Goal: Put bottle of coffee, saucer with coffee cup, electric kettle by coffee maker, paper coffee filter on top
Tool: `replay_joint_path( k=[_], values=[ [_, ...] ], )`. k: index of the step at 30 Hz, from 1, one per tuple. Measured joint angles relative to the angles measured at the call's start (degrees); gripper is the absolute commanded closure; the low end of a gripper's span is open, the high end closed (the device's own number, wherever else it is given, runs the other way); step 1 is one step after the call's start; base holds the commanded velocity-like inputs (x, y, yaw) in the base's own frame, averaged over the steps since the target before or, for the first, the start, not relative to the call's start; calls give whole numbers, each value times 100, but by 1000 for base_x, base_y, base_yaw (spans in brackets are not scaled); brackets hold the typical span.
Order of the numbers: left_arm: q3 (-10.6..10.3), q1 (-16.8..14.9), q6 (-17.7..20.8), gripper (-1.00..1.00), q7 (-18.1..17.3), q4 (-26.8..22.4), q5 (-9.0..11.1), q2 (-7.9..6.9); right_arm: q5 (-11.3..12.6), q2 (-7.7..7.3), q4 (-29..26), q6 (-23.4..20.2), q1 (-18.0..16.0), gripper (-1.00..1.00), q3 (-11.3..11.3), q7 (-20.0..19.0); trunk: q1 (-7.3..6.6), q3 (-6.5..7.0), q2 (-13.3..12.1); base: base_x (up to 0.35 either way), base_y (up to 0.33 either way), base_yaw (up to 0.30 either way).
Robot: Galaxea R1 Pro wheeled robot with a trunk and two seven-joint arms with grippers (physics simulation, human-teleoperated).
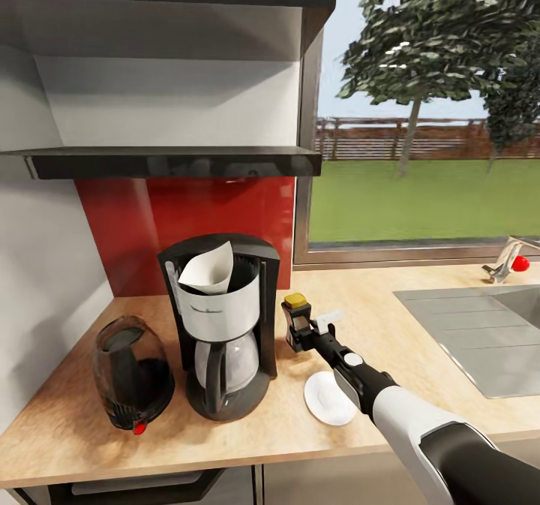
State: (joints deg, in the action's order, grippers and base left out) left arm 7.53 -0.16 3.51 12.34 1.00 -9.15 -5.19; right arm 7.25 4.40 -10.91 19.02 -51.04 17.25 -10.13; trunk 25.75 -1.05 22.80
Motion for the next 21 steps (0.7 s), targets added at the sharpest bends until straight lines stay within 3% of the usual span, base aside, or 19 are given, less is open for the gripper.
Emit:
replay_joint_path(
  k=[16,17,21],
  values=[
    [0,0,0,-100,0,0,0,0,-4,0,0,0,32,100,1,0,0,0,0,0,40,0],
    [0,0,0,-100,0,0,0,0,-4,0,0,1,36,-100,1,0,0,0,0,0,0,0],
    [0,0,0,-100,0,0,0,0,-1,0,0,1,47,-100,0,1,0,0,0,0,0,0]
  ],
)
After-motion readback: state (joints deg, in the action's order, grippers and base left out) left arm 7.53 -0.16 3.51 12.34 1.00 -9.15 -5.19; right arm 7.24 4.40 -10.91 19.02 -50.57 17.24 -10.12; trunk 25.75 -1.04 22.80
